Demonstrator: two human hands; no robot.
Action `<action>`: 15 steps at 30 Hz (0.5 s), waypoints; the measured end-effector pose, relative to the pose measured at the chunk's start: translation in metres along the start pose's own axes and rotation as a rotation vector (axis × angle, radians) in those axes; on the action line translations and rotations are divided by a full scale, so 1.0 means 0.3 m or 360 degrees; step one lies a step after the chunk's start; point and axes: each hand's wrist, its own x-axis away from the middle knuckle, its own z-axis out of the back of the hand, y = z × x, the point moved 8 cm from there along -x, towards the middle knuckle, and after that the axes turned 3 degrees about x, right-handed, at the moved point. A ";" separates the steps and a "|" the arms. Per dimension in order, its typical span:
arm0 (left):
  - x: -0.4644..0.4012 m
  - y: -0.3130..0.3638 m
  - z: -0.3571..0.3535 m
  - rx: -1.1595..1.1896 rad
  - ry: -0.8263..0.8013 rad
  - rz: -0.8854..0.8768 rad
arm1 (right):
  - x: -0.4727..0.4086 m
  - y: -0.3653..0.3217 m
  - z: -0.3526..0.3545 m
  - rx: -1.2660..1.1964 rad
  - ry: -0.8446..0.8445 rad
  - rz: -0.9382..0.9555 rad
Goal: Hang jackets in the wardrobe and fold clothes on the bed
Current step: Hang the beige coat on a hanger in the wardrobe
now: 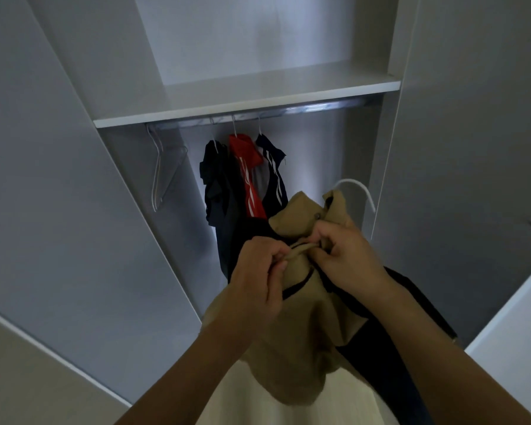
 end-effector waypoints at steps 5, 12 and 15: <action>0.013 -0.035 -0.022 0.0053 -0.0016 0.0566 | 0.010 -0.026 0.007 0.0267 0.0292 0.0170; 0.026 0.023 -0.045 -0.0165 0.0000 0.0408 | 0.020 -0.007 0.007 0.0203 0.0475 0.0062; 0.033 0.062 -0.046 -0.0323 0.0038 0.0172 | 0.027 -0.012 0.010 0.0231 0.0497 0.0062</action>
